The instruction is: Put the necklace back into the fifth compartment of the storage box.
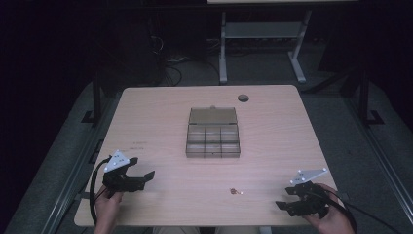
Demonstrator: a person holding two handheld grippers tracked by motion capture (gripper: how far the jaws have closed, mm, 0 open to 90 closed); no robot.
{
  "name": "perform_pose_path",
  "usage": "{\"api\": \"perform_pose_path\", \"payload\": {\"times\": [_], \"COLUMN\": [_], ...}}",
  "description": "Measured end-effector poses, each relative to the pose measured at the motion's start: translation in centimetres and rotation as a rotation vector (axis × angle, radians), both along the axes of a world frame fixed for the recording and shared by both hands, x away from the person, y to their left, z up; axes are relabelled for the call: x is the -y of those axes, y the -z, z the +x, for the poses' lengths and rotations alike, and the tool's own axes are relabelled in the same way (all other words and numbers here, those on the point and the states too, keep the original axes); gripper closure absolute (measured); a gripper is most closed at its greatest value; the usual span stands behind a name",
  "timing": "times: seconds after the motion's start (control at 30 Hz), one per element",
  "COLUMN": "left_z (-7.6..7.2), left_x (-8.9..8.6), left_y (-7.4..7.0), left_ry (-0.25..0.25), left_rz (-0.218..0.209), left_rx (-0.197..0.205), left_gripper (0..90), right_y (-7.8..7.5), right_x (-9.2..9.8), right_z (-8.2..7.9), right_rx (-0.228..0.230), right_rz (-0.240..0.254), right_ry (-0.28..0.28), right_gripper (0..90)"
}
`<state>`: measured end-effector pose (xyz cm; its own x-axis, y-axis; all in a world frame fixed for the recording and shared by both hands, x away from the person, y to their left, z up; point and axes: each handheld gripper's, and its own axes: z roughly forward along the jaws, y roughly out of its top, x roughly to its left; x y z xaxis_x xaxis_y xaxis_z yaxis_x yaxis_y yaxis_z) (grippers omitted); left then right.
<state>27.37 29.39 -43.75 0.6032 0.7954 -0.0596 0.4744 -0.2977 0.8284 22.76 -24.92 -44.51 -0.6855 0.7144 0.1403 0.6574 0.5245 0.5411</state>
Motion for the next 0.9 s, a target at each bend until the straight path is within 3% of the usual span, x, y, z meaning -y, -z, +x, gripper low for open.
{"api": "perform_pose_path", "payload": {"times": [0.27,0.57,0.9], "left_z": [-0.4,-0.3,-0.2], "left_x": [-0.9,-0.9,-1.2], "left_y": [-0.1,0.1,0.0], "left_ry": [-0.041,-0.029,-0.049], "left_rz": [-0.016,-0.005,-0.013], "left_rx": [0.005,-0.001,0.003], "left_gripper": [13.1,13.1,13.1], "right_y": [-0.2,-0.6,-1.4], "right_x": [-1.1,-2.9,-4.3], "right_z": [0.5,1.0,1.4], "right_rx": [0.008,0.010,0.017], "right_rz": [-0.008,-0.042,-0.042], "right_ry": [-0.043,-0.081,-0.128], "right_gripper": [35.1,34.4,36.5]}}
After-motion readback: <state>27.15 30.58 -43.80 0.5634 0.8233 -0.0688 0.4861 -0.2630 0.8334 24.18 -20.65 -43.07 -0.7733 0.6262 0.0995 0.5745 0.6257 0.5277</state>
